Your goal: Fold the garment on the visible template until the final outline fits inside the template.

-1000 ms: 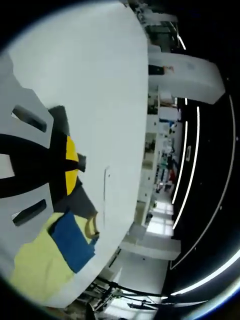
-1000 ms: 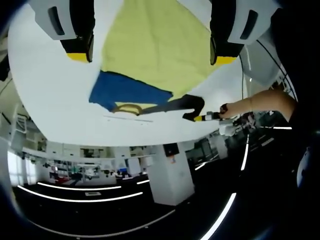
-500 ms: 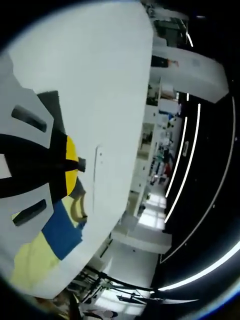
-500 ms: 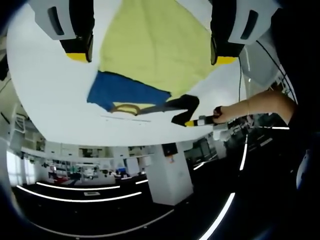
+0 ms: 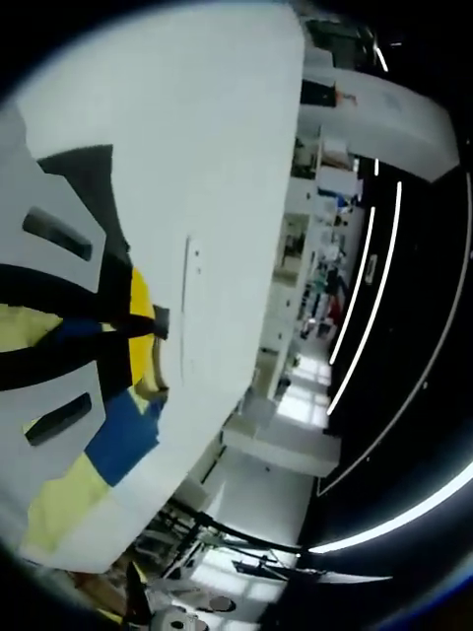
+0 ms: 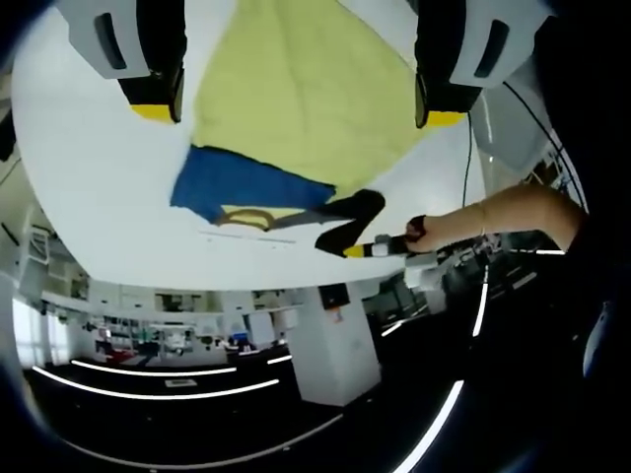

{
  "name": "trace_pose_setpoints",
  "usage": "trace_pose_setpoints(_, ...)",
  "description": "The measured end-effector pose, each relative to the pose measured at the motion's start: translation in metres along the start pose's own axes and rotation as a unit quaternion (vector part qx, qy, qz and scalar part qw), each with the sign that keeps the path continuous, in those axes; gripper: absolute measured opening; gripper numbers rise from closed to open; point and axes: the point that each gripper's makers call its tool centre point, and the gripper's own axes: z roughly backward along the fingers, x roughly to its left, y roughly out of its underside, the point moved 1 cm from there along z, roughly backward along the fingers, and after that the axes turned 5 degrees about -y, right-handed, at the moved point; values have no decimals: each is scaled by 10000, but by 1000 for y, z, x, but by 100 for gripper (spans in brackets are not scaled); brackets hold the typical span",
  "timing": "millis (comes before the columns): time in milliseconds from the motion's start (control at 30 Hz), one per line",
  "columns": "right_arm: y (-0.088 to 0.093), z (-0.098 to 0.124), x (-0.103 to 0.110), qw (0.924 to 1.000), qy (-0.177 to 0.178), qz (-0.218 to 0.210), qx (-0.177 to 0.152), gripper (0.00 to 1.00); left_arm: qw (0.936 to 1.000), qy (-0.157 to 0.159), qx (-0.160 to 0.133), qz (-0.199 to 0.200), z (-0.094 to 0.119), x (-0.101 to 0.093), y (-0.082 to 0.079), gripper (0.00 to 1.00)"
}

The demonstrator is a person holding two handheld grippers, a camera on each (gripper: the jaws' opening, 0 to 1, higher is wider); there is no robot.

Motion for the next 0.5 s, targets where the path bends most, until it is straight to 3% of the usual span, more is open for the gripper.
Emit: trace_pose_setpoints(500, 3, 7, 2, 9999, -1, -64, -91, 97, 9988, 478, -86, 32, -28, -60, -10, 0)
